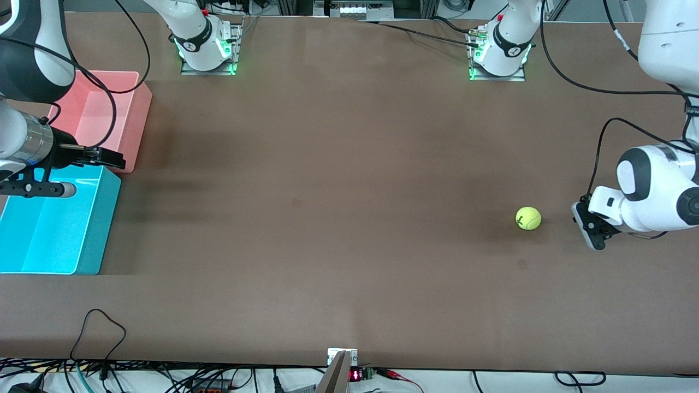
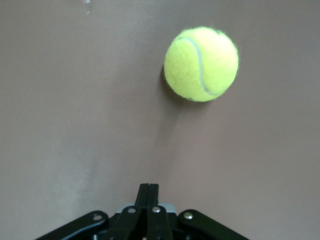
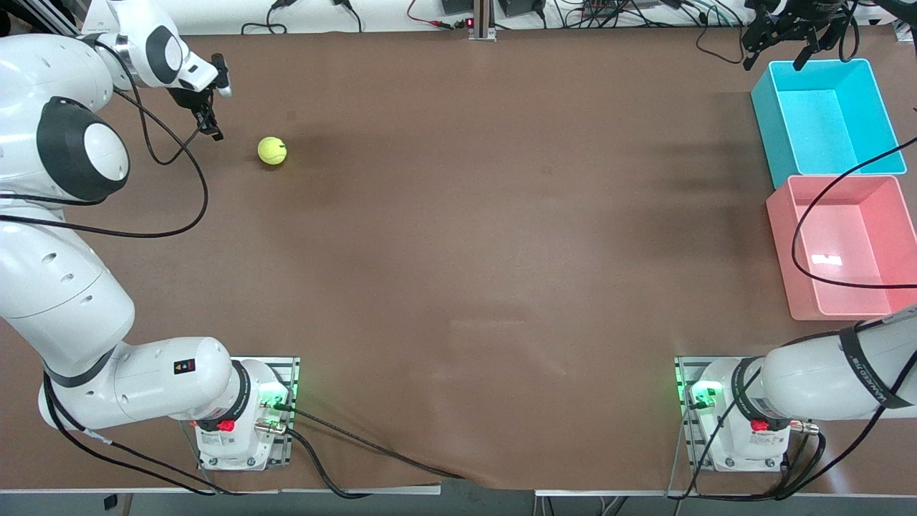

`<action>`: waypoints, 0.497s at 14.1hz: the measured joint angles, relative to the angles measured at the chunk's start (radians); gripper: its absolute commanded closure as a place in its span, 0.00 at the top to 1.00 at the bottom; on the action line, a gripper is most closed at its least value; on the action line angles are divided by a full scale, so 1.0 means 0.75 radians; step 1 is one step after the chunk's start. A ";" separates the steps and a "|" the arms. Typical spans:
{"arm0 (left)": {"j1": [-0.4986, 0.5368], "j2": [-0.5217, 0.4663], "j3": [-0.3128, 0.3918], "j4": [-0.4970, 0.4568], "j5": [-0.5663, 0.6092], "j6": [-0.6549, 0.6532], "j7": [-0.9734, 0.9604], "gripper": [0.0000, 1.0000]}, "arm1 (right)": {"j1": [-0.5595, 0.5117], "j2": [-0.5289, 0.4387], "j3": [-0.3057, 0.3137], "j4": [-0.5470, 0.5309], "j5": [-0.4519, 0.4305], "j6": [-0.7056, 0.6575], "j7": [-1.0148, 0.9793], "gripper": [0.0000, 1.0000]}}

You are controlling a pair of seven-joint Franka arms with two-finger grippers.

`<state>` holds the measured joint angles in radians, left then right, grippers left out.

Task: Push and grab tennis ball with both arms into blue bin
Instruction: 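Lower the left gripper beside the tennis ball while the right gripper rises, then push the tennis ball with the left gripper toward the right gripper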

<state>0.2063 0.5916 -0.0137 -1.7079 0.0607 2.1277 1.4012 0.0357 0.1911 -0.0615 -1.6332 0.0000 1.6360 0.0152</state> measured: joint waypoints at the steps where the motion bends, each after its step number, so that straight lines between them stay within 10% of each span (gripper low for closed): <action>1: -0.001 0.014 -0.001 0.001 0.001 0.011 0.054 0.00 | 0.000 0.005 0.000 -0.001 0.000 0.000 0.000 1.00; 7: 0.007 0.062 0.000 -0.010 0.002 0.070 0.248 0.00 | -0.003 0.021 -0.001 -0.006 0.000 -0.021 0.000 1.00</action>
<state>0.2116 0.6381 -0.0137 -1.7152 0.0626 2.1802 1.5869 0.0331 0.2068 -0.0620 -1.6375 0.0000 1.6206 0.0151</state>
